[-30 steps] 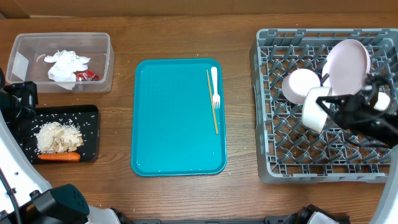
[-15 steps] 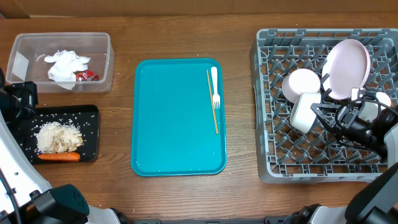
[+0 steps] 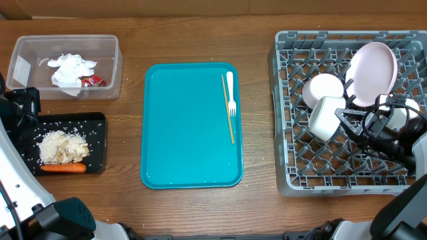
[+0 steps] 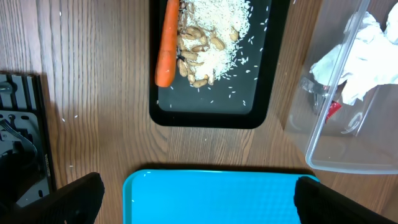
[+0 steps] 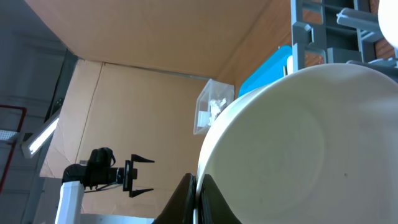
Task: Sort waste into correct bins and load items into the dishwasher rack
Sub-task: 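Lower the white bowl into the rack and adjust its tilt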
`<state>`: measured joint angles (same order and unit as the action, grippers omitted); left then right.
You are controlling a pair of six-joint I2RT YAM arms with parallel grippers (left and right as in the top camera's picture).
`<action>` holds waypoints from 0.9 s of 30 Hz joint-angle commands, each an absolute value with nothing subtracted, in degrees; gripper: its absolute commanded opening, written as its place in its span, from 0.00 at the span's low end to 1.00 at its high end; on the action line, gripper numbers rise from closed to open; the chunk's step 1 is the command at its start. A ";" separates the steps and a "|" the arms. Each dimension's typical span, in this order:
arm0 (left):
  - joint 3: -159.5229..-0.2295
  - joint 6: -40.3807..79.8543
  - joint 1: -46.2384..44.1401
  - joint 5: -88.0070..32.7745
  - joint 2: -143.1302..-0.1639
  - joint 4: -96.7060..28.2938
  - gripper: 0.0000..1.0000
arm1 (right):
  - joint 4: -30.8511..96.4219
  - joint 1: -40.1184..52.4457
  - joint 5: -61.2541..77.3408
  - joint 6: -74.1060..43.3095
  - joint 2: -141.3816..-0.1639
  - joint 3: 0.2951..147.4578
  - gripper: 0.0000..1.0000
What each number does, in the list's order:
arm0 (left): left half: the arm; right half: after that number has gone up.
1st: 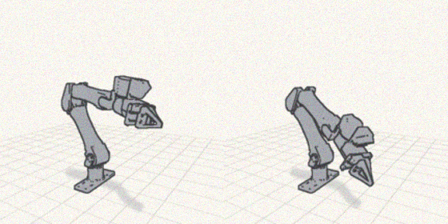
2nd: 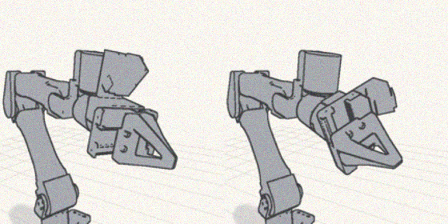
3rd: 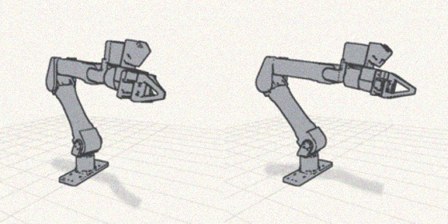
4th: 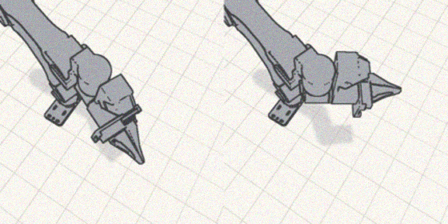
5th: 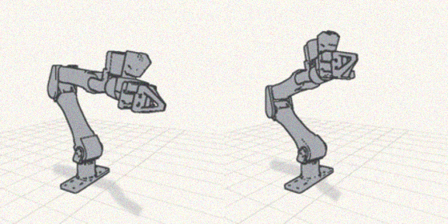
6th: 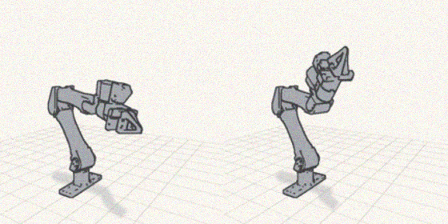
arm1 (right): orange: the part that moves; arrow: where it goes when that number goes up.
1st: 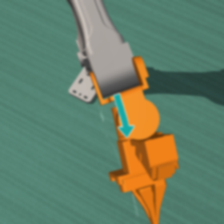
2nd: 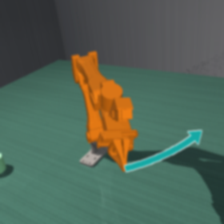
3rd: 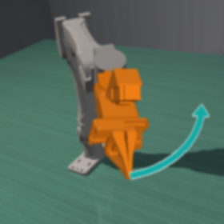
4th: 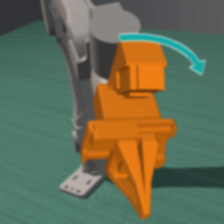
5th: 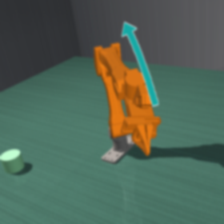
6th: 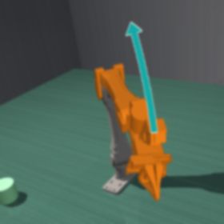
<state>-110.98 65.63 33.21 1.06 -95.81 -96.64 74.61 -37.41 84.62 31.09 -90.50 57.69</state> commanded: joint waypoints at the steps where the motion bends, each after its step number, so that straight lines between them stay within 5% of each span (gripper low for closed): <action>1: -111.09 64.93 33.26 1.50 -95.74 -96.79 1.00 | 73.76 -37.17 86.02 31.99 -90.52 56.34 0.04; 12: -111.09 64.93 33.26 1.50 -95.74 -96.79 1.00 | 66.98 -37.78 86.37 31.33 -90.50 50.68 0.04; 18: -111.09 64.93 33.26 1.50 -95.74 -96.79 1.00 | 79.79 -38.65 71.44 30.87 -90.45 66.24 0.04; 23: -111.09 64.93 33.26 1.50 -95.74 -96.79 1.00 | 79.33 -38.65 53.32 16.23 -90.43 75.26 0.04; 27: -111.09 64.93 33.26 1.50 -95.74 -96.79 1.00 | 82.32 -38.63 67.96 23.44 -90.45 75.00 0.04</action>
<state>-110.98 65.63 33.21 1.06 -95.81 -96.66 80.14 -38.33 59.59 19.84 -90.76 74.15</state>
